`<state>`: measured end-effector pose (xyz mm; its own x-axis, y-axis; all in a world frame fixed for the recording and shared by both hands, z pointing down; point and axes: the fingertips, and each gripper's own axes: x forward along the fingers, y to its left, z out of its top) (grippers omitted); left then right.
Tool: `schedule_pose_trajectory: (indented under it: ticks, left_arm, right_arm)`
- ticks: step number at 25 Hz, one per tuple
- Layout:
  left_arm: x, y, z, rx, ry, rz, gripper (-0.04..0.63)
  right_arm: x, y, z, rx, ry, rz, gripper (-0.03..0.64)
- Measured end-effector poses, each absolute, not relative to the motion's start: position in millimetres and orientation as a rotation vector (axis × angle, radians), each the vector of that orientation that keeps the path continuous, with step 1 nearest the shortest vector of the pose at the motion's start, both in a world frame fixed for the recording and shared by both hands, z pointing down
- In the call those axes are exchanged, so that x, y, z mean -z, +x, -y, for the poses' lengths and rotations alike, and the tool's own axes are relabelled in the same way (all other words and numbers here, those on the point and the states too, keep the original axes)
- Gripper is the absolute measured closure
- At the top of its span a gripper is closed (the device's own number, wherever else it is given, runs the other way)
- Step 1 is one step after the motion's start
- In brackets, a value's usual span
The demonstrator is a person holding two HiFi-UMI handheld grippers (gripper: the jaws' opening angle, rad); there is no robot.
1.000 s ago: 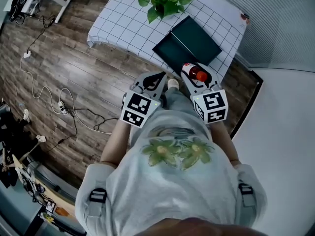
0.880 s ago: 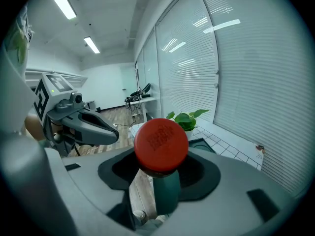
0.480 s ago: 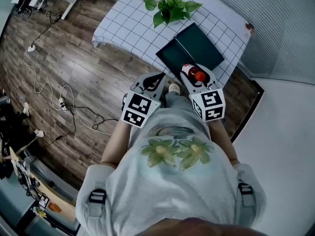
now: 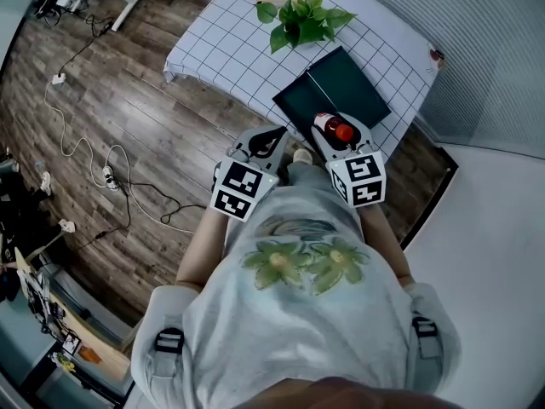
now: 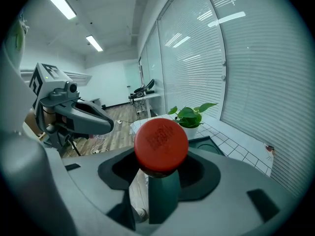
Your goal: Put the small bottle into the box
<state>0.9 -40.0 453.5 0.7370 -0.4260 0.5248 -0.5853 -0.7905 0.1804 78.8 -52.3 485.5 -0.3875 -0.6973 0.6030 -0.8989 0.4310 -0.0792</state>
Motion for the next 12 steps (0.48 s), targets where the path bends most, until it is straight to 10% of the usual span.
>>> schedule_pose_trajectory:
  ticks: [12]
  left_arm:
    - [-461,-3,47,-0.699,2.581,0.788,0.589]
  right_arm:
    - [-503,77,59,-0.572,1.299,2.187,0.397]
